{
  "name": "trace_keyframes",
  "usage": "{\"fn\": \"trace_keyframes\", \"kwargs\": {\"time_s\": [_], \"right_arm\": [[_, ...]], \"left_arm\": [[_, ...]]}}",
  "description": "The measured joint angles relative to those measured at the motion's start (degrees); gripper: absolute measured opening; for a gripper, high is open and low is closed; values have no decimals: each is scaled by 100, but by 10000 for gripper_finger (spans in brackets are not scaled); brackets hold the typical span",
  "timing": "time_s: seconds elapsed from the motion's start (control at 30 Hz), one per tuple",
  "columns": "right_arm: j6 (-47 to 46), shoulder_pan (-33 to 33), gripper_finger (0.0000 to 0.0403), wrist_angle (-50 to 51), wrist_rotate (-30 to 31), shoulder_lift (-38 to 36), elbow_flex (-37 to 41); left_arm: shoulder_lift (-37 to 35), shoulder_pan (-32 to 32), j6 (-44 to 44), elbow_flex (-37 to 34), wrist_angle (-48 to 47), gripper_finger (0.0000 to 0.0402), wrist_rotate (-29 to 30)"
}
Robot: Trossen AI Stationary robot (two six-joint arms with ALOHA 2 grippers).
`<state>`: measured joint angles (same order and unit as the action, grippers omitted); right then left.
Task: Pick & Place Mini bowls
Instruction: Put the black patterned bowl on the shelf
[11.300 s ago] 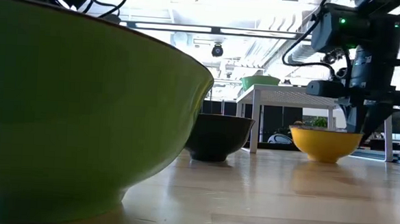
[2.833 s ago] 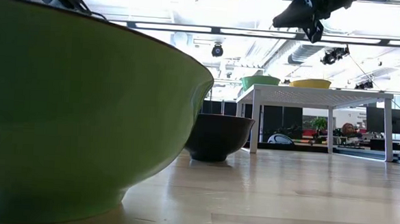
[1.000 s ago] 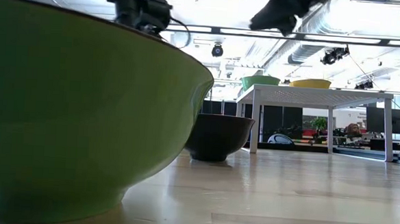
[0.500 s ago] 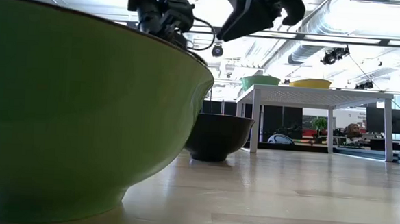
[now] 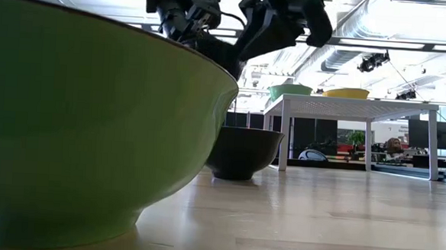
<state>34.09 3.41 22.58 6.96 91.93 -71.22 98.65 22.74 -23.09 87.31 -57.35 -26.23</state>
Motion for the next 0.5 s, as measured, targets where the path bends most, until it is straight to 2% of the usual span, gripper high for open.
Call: {"fn": "trace_keyframes", "kwargs": {"time_s": [0.27, 0.37, 0.5], "right_arm": [[91, -1, 118, -66, -49, 65, 0], [111, 0, 93, -85, -71, 65, -7], [111, 5, 38, -95, -219, 67, -7]], "left_arm": [[0, -2, -35, -2, 235, 2, -260], [0, -2, -39, -2, 343, 2, -361], [0, 4, -78, -2, 459, 2, -422]]}}
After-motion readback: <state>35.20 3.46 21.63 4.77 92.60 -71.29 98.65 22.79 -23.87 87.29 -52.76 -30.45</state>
